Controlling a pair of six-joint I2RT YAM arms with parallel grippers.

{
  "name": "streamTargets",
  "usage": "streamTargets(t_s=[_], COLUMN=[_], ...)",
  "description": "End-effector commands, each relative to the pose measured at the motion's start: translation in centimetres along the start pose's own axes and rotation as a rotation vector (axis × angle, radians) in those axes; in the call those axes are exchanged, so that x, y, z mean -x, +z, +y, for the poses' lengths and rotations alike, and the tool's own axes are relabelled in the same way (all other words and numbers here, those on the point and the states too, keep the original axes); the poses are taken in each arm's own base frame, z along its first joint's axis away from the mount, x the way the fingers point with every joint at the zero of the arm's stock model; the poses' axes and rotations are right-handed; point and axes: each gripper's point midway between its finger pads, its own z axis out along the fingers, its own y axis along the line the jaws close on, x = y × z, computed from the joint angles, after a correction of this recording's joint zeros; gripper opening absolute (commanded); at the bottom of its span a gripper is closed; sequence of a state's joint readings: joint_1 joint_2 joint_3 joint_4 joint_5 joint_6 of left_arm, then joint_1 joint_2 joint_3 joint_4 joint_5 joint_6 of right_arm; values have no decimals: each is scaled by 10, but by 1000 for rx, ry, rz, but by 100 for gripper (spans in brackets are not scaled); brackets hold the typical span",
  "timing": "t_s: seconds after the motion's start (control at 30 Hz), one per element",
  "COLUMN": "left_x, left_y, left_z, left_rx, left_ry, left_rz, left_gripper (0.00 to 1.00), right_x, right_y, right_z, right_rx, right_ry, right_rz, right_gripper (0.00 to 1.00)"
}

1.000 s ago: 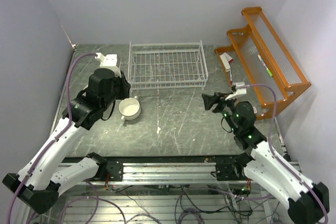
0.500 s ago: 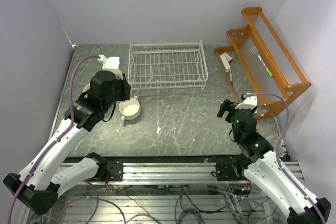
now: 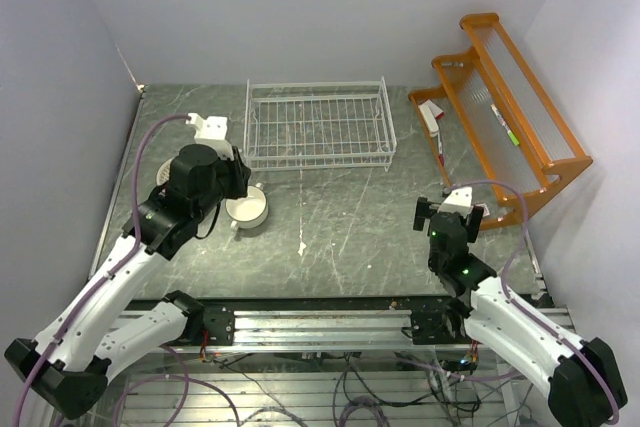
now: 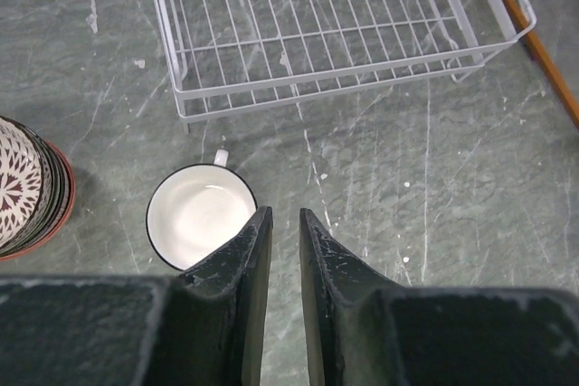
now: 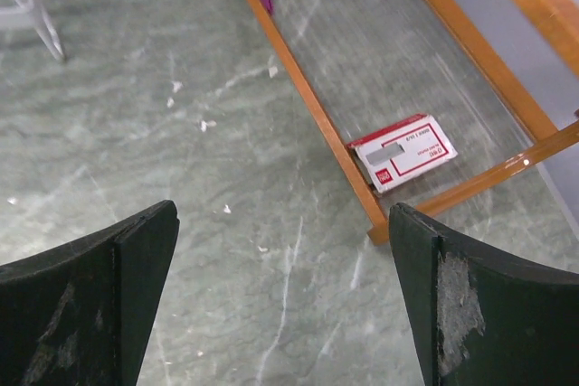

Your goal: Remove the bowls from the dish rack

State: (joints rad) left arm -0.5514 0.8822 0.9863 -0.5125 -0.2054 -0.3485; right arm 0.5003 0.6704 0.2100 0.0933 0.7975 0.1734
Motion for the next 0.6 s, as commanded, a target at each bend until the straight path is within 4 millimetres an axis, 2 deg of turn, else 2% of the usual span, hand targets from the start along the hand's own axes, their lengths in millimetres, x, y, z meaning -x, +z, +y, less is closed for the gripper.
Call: streamTargets(t_s=[0.0, 0.2, 0.23, 0.37, 0.5, 0.53, 0.57], left_x=[19, 9, 7, 1, -4, -5, -7], left_y=[-7, 2, 4, 7, 8, 8, 8], left_z=[-3, 2, 2, 10, 24, 26, 28], left_rx=[-30, -11, -7, 35, 104, 116, 126], left_ry=[-2, 20, 24, 32, 50, 55, 60], left_rz=[-100, -94, -86, -66, -58, -53, -51], left_gripper=[29, 22, 22, 23, 31, 37, 49], right_x=[3, -24, -17, -17, -22, -25, -25], right_y=[5, 3, 1, -4, -6, -6, -6], right_z=[-2, -2, -1, -5, -3, -3, 0], right_rx=[-17, 32, 49, 53, 83, 83, 101], right_ry=[-16, -32, -17, 24, 30, 12, 16], right_rz=[-44, -97, -147, -172, -210, -203, -198], right_gripper=[100, 100, 100, 100, 100, 100, 100])
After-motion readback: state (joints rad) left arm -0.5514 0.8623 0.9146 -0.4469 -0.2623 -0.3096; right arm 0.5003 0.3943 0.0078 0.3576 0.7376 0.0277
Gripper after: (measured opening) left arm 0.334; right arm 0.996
